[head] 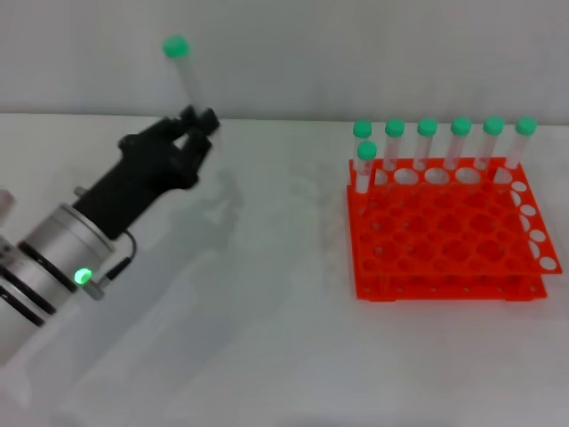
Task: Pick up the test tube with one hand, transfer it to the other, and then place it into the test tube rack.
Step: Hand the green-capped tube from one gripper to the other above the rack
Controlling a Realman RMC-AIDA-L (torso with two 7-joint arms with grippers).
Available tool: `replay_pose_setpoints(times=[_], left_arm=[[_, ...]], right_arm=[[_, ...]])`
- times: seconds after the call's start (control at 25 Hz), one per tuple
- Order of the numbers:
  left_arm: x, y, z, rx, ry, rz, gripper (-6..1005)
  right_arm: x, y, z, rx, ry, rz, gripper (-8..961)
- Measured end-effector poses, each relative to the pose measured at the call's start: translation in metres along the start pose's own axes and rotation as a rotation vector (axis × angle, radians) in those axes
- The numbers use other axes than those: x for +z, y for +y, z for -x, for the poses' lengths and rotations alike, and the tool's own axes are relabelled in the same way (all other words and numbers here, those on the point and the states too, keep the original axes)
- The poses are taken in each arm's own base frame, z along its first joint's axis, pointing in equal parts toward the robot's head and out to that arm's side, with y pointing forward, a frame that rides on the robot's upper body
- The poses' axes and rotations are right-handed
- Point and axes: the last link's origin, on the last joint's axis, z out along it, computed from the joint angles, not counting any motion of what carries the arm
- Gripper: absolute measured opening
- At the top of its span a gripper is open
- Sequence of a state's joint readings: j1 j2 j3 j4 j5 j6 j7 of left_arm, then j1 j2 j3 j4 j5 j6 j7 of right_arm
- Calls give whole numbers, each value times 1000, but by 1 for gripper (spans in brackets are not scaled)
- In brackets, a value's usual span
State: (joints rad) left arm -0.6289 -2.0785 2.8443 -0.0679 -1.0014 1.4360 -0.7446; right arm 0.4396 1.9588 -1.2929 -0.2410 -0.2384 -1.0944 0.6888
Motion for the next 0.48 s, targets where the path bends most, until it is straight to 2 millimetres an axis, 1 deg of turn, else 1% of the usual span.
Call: replay_pose_setpoints(times=[0.12,0.2,0.28,0.32,0.36,0.48], left_arm=[[4,12,7,78,-11,35,205],[11,20,12,96,-30,64,205],[22,30,20,76,-68,84,205],[31,38,26,66,-98,96,205],[31,38,26,66,-98,96,205],[42,50,34,86,-141,128,205]], right_arm=[[1,4,11,15,-3,107,855],[0,7,20,23,0,200,855],[-3,10,29,41,8,293,855],[-6,14,37,65,27,380,855],[-6,14,37,65,27,380,855],[-5,20,41,72,60,463,854]])
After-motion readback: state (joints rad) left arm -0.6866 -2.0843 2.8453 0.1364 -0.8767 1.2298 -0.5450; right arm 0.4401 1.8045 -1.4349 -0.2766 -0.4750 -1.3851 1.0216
